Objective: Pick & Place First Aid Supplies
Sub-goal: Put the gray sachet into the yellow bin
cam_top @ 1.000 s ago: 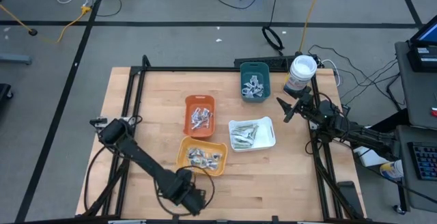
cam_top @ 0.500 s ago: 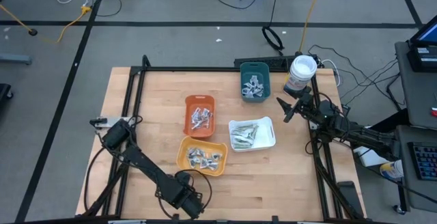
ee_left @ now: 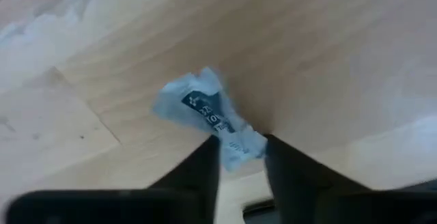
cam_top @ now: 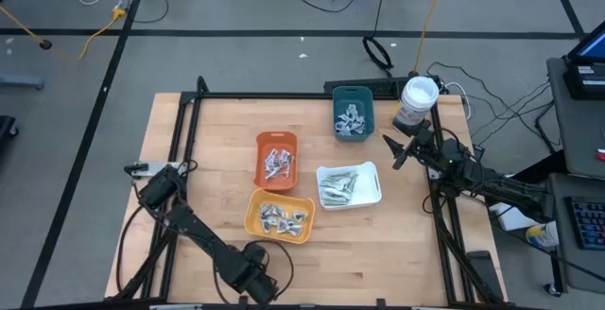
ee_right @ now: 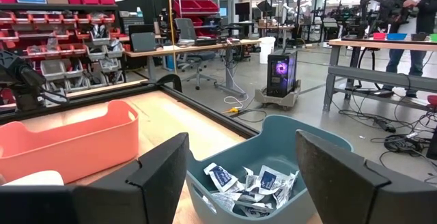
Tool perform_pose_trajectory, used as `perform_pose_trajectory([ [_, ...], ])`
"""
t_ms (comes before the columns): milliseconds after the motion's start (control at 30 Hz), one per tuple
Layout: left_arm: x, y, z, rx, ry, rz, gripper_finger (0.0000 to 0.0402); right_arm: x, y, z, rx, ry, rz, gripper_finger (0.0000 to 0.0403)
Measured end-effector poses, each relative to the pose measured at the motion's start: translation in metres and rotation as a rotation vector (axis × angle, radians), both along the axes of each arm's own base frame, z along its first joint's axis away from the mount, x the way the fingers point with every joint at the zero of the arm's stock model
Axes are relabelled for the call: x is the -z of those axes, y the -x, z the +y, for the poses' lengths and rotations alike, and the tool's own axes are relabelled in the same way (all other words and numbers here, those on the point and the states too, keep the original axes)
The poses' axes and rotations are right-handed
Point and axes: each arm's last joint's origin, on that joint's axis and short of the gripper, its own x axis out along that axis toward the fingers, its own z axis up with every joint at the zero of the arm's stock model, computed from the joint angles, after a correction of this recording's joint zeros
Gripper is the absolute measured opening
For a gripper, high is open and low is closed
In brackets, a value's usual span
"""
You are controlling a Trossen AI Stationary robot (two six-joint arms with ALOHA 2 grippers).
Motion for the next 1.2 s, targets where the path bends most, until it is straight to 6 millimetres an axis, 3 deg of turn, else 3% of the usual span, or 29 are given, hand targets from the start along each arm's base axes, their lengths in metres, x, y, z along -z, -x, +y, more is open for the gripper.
perform_pose_trajectory([
  [233,0.000,0.011,-0.011,0.136,-0.008,-0.033,0.0011,0.000,0.000,0.000,0.001,0.000,0.000,0.0263],
  [400,-0.009,0.027,-0.024,0.265,0.002,-0.068,0.0011,0.000,0.000,0.000,0.000,0.000,0.000,0.0263],
  [600,-0.048,0.052,-0.034,0.446,0.049,-0.183,0.0006,0.000,0.000,0.000,0.000,0.000,0.000,0.0263],
  [833,-0.080,0.067,-0.027,0.657,0.070,-0.253,0.0004,0.000,0.000,0.000,0.001,0.000,0.000,0.0263],
  [967,-0.088,0.057,-0.013,0.757,0.095,-0.275,0.0003,0.000,0.000,0.000,0.000,0.000,0.000,0.0263],
  [1200,-0.088,0.012,0.040,0.776,0.103,-0.243,0.0002,0.000,0.000,0.000,0.000,0.000,0.000,0.0263],
])
